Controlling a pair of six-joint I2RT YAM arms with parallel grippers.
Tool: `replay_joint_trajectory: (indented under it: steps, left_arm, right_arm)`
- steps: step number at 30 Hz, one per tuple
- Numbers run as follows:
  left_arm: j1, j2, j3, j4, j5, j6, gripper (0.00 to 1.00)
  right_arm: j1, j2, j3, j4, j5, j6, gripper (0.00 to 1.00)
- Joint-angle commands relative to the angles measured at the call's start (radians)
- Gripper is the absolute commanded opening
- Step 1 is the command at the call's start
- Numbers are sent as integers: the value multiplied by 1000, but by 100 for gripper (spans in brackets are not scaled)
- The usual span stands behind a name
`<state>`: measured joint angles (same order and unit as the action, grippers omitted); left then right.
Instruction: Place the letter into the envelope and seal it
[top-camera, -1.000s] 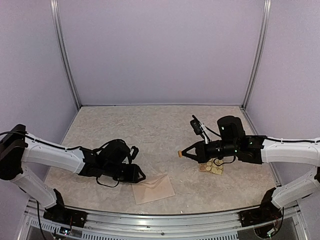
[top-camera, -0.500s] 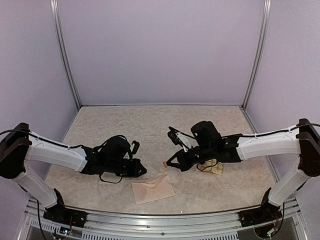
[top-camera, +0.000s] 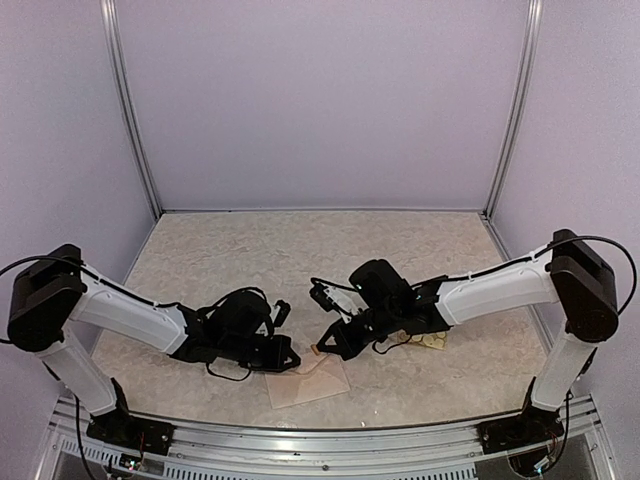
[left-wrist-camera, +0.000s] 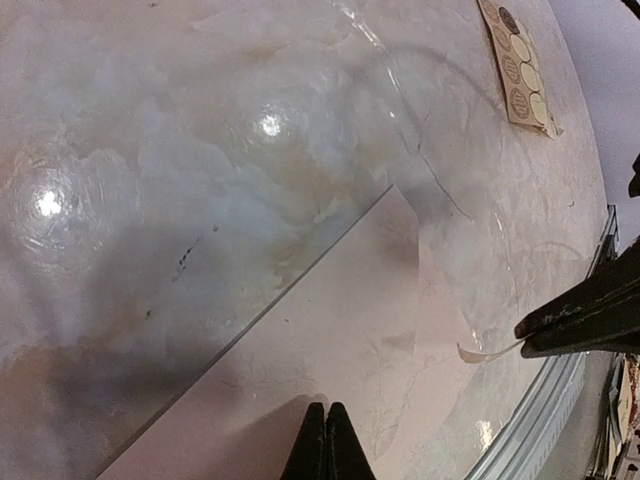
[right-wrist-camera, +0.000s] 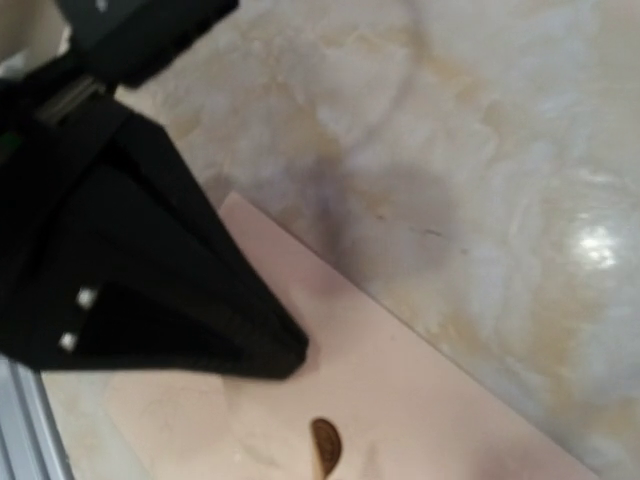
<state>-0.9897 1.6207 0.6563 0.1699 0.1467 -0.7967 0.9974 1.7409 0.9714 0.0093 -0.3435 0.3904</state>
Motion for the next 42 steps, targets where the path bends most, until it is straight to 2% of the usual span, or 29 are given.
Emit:
replay_joint_trajectory:
  steps: [1, 13, 29, 42]
  left_arm:
    - [-23, 16, -30, 54, 24, -18, 0]
    - [-23, 72, -46, 39, 25, -24, 0]
    - [-24, 71, -44, 22, 16, -29, 0]
    - [-24, 73, -43, 22, 16, -30, 0]
  right_arm:
    - [25, 42, 38, -3, -10, -17, 0]
    - [61, 123, 71, -12, -32, -25, 0]
    - [96, 184, 117, -95, 2, -57, 0]
    - [106, 213, 126, -85, -45, -60, 0]
